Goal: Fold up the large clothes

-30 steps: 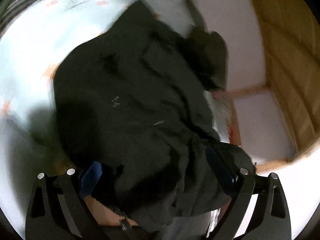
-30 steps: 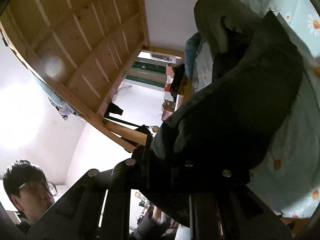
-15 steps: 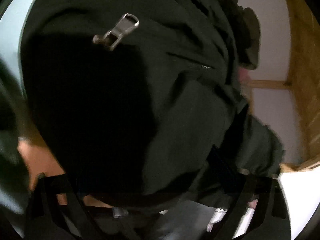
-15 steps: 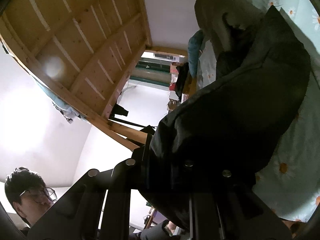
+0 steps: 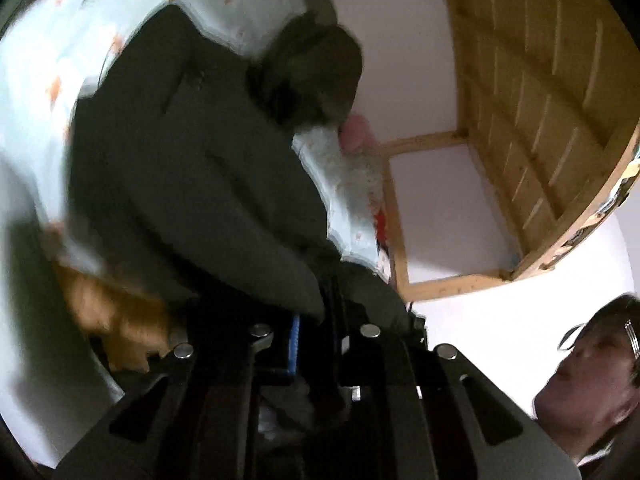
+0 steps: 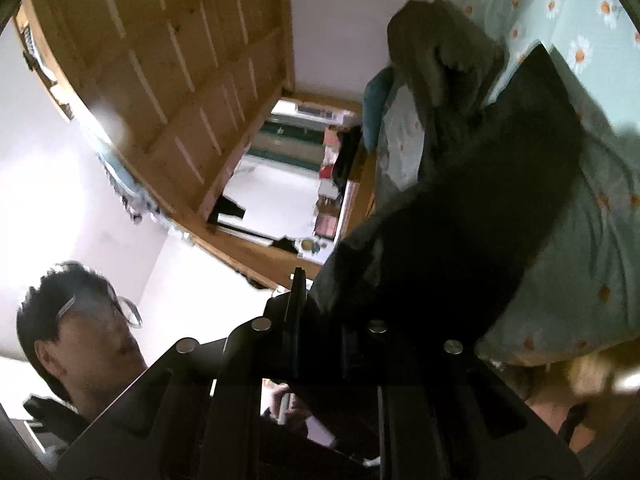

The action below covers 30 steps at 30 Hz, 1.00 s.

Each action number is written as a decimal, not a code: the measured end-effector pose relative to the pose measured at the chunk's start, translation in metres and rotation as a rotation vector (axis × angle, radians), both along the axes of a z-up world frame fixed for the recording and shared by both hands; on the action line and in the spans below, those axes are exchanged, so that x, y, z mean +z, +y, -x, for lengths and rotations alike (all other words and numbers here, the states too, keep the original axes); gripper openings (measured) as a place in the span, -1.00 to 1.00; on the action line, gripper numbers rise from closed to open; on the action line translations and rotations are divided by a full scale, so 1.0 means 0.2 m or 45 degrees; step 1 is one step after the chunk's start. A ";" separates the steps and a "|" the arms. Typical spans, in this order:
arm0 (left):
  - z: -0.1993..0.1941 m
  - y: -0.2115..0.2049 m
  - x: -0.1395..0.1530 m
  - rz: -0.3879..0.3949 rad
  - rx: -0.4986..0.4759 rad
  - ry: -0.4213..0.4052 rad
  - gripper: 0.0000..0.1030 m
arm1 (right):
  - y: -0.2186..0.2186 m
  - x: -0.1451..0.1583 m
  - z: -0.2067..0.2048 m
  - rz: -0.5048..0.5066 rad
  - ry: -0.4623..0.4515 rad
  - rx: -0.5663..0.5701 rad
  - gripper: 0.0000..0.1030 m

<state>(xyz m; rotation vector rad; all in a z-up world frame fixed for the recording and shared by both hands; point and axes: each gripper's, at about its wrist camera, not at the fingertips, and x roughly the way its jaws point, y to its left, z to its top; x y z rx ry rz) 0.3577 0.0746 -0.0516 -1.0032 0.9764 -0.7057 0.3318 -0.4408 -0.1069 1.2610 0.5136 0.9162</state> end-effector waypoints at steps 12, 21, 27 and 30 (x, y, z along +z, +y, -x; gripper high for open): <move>-1.32 0.16 -0.37 0.075 0.268 0.217 -0.75 | -0.18 -0.36 -1.21 -0.146 0.592 -0.371 -0.70; -1.56 0.29 -0.41 -0.384 0.360 0.002 0.01 | -0.26 -0.45 -1.57 0.057 0.724 -0.335 -0.68; -1.38 0.35 -0.05 -0.497 0.414 -0.345 0.90 | -0.19 -0.08 -1.61 0.669 0.454 -0.172 -0.66; -1.36 0.15 0.08 -0.694 0.212 -0.435 0.90 | -0.09 0.08 -1.54 1.025 0.279 -0.091 -0.66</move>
